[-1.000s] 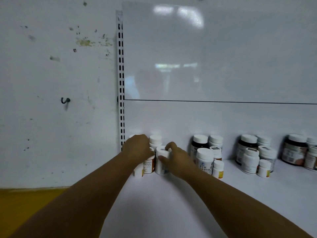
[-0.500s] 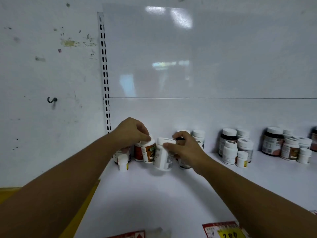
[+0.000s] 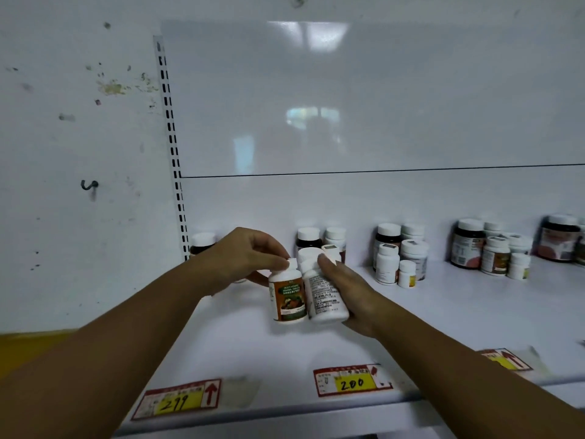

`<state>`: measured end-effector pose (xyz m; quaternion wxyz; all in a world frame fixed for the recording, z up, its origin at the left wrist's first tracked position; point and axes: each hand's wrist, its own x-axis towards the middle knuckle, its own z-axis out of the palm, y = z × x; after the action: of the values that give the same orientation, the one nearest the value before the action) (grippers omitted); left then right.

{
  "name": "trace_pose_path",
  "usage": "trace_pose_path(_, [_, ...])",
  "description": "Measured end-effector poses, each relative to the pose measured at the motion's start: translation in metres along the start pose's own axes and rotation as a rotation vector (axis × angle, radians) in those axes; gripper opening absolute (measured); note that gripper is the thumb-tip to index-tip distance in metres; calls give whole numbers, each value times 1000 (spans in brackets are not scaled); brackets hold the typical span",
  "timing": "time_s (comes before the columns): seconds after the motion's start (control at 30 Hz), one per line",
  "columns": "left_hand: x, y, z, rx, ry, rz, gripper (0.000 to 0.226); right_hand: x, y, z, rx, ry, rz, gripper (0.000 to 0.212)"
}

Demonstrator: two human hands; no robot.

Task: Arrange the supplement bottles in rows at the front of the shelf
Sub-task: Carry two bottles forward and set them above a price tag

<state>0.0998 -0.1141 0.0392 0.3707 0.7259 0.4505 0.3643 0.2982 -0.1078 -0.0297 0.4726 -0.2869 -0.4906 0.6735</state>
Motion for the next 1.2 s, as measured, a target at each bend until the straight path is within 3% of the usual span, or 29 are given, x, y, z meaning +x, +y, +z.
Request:
trace_pose_path(0.17, [-6, 3, 27, -47, 12, -13, 11, -18, -6, -24, -13, 24, -42, 64])
trace_pose_path(0.3, [-9, 6, 46, -89, 51, -8, 16, -29, -6, -36, 144, -3, 15, 49])
trace_pose_path(0.43, [-12, 10, 58, -102, 47, -4, 18, -42, -4, -42, 15, -95, -54, 53])
trace_pose_path(0.6, [-12, 10, 62, -95, 29, 6, 17, -49, -9, -46, -53, 33, -102, 67])
trace_pose_path(1.2, [26, 3, 63, -110, -128, 80, 15, -63, -38, -64, -290, 123, -122, 43])
